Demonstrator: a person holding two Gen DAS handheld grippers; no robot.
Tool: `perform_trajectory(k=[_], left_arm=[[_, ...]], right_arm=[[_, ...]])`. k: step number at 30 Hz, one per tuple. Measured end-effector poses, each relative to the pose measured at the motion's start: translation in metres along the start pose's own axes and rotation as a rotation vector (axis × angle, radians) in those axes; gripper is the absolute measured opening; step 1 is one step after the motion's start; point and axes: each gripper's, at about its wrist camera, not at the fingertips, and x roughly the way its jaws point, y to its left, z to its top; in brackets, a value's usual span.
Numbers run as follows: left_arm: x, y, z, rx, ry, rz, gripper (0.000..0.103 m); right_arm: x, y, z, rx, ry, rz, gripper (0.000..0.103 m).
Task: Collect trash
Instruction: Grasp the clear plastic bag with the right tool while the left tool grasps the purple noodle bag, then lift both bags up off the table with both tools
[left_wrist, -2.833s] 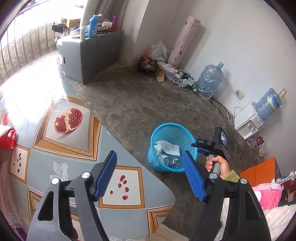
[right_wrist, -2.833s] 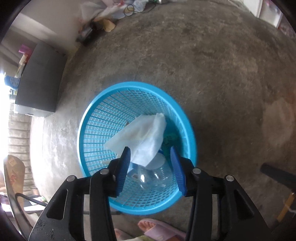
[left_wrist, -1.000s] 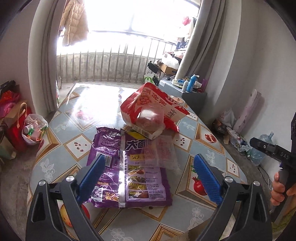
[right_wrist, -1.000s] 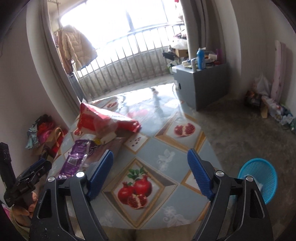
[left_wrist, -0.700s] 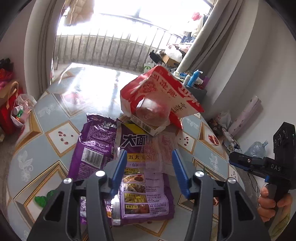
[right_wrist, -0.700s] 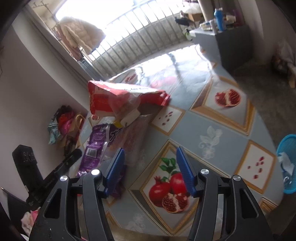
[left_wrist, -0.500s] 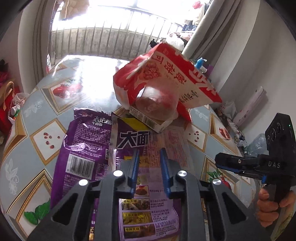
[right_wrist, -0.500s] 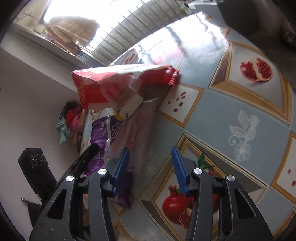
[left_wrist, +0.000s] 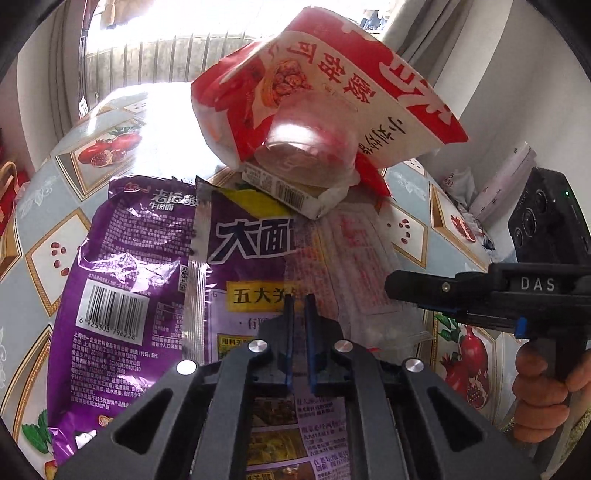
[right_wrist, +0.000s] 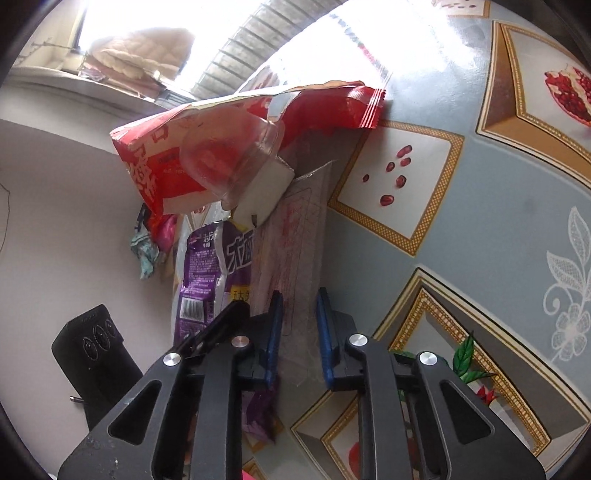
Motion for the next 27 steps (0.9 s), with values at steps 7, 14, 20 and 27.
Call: perform_trajectory(k=[7, 14, 20, 27], left_arm=[[-0.002, -0.031, -0.018, 0.042, 0.024, -0.051, 0.006], [-0.025, -0.046, -0.037, 0.054, 0.024, -0.106, 0.006], [-0.080, -0.007, -0.037, 0.001, -0.092, 0.007, 0.007], [-0.105, 0.064, -0.034, -0.194, -0.143, 0.183, 0.028]], right_arm=[[-0.019, -0.011, -0.014, -0.014, -0.020, -0.058, 0.004], [-0.036, -0.019, -0.028, -0.014, -0.030, -0.080, 0.002], [-0.053, -0.001, -0.029, -0.057, -0.087, 0.004, 0.000], [-0.054, 0.022, -0.028, -0.104, -0.083, 0.112, 0.000]])
